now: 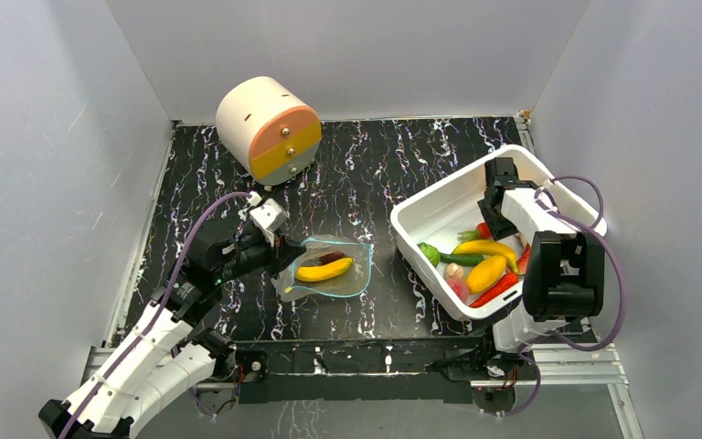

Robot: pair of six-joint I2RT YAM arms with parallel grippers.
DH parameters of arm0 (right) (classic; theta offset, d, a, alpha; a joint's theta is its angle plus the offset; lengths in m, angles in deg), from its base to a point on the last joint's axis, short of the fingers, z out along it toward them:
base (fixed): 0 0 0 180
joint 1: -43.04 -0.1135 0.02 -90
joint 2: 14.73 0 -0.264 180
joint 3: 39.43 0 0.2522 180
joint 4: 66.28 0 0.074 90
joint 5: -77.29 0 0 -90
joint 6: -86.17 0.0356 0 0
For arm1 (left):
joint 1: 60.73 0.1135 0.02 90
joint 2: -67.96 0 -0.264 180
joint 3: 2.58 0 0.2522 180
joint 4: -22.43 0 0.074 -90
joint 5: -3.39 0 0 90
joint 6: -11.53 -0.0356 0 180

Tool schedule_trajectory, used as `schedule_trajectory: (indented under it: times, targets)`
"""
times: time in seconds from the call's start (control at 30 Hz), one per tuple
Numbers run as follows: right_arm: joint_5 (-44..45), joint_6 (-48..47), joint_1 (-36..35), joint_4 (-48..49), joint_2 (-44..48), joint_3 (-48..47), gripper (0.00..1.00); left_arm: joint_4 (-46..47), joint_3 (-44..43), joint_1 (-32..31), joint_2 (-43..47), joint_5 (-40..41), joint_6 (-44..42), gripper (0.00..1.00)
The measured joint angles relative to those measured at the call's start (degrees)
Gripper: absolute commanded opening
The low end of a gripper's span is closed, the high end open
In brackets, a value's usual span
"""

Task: Place the food in the zip-top bag and seal the zipper
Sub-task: Pick up the fake vegetable from the bin.

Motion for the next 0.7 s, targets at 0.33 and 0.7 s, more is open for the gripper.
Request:
schedule_trajectory:
  times: [0.33, 0.7]
  targets:
    - [-3.61, 0.61, 0.04, 2.6, -5.42, 0.31, 0.5, 0.0, 0.0, 0.0, 0.0, 0.0, -0.2, 0.0]
    - [-4.66, 0.98, 0.04, 2.82, -6.25, 0.37, 0.32, 0.0, 0.0, 0.0, 0.0, 0.02, -0.22, 0.0]
